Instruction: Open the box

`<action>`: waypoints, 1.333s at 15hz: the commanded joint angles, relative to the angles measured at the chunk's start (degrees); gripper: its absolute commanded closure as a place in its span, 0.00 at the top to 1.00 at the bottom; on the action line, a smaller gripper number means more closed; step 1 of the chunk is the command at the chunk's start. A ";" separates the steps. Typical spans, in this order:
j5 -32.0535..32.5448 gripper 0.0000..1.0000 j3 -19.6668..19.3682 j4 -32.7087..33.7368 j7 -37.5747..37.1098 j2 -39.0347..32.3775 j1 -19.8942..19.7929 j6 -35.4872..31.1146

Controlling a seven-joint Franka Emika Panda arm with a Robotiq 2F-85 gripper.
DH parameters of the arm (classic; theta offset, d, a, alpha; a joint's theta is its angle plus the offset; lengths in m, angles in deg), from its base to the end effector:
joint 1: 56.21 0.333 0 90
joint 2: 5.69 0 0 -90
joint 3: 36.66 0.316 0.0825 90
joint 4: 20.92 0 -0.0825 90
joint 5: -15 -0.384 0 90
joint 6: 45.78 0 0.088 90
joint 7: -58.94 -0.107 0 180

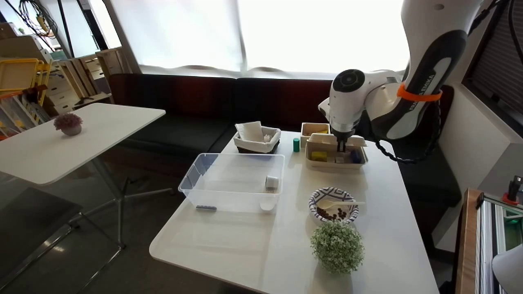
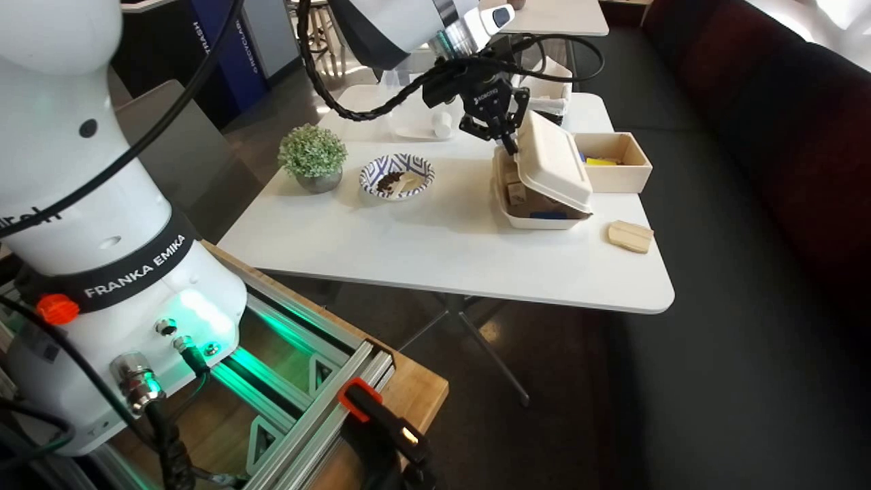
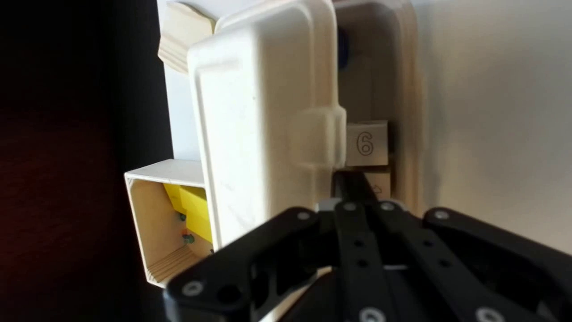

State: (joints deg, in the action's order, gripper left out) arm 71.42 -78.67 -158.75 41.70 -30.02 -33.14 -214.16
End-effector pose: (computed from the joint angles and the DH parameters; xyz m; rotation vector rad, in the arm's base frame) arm 0.4737 -0.1259 0.1802 2.5535 0.5266 0.0824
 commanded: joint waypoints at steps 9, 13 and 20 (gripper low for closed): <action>16.54 0.00 -14.43 2.45 -20.49 -4.30 13.16 2.78; 21.26 0.00 -17.70 3.57 -27.70 -6.50 15.68 4.80; 29.78 0.00 -19.96 5.58 -40.39 -10.05 18.04 8.34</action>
State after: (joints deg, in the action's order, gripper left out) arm 97.31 -97.42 -154.14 7.60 -36.87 -17.08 -207.55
